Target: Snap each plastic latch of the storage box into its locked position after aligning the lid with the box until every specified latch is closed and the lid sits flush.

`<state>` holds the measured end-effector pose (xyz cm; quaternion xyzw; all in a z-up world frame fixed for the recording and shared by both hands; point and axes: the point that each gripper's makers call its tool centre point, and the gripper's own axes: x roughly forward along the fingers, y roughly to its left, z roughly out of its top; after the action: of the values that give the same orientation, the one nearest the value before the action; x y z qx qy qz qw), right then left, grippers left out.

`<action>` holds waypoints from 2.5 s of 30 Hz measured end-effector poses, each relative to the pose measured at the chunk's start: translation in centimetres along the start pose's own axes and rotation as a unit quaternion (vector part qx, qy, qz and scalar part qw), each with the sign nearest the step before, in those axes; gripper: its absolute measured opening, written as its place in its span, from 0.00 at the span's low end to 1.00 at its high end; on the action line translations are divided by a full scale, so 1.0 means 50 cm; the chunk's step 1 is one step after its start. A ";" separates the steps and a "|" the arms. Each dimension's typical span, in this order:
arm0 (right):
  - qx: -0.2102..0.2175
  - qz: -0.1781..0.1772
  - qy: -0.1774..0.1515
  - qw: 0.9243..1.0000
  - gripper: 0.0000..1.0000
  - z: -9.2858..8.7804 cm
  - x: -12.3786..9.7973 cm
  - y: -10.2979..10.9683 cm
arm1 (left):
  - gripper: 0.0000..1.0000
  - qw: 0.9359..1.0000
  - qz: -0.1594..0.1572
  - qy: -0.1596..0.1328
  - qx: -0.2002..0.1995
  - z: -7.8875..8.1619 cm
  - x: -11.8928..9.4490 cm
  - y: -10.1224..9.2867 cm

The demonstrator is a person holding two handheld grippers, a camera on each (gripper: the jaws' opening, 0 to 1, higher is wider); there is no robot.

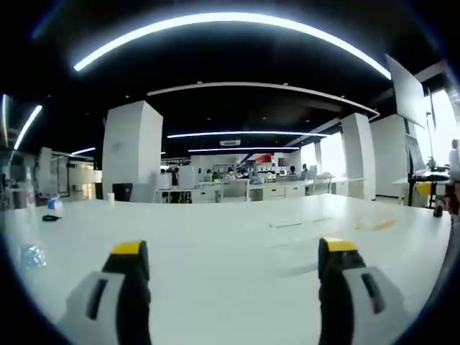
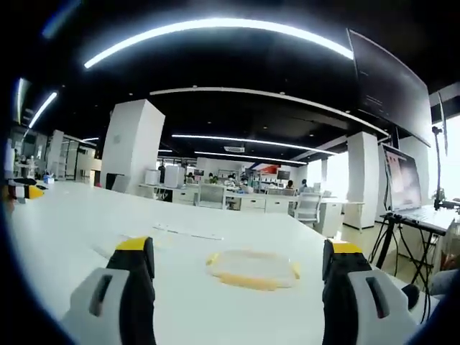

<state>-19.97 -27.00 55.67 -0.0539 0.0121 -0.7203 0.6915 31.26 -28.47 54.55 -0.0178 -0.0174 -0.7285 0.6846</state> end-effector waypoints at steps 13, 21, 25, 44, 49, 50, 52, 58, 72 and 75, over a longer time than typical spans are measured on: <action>-0.019 -0.008 0.003 1.000 1.00 0.000 -0.002 -0.005 | 1.00 1.000 0.003 -0.002 0.002 0.000 0.002 0.004; -0.020 -0.001 0.006 1.000 1.00 -0.010 0.003 0.001 | 1.00 1.000 0.003 0.001 0.003 -0.003 0.007 0.003; -0.010 0.003 0.009 1.000 1.00 -0.014 0.004 0.002 | 1.00 1.000 -0.003 0.008 0.001 -0.011 0.013 -0.007; -0.006 -0.001 0.015 1.000 1.00 -0.026 0.009 -0.030 | 1.00 1.000 -0.005 0.023 -0.002 -0.030 0.035 -0.017; -0.005 0.001 0.018 1.000 1.00 -0.031 0.014 -0.033 | 1.00 1.000 -0.012 0.020 0.000 -0.024 0.047 -0.025; -0.006 0.001 0.019 1.000 1.00 -0.033 0.015 -0.033 | 1.00 1.000 -0.014 0.019 -0.001 -0.024 0.049 -0.027; -0.007 0.001 0.020 1.000 1.00 -0.035 0.016 -0.034 | 1.00 1.000 -0.017 0.020 -0.004 -0.025 0.053 -0.032; -0.009 0.002 0.022 1.000 1.00 -0.037 0.020 -0.040 | 1.00 0.999 -0.027 0.020 -0.004 -0.023 0.062 -0.048; -0.026 0.008 0.030 0.999 1.00 -0.052 0.045 -0.072 | 0.99 0.996 -0.084 0.022 -0.010 -0.031 0.117 -0.146; -0.033 0.008 0.033 0.999 1.00 -0.058 0.052 -0.085 | 0.99 0.993 -0.111 0.017 -0.029 -0.025 0.132 -0.178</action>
<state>-24.55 -29.57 53.31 -0.0526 0.0588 -0.7154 0.6943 21.97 -34.55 53.62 -0.0228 0.0134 -0.8006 0.5986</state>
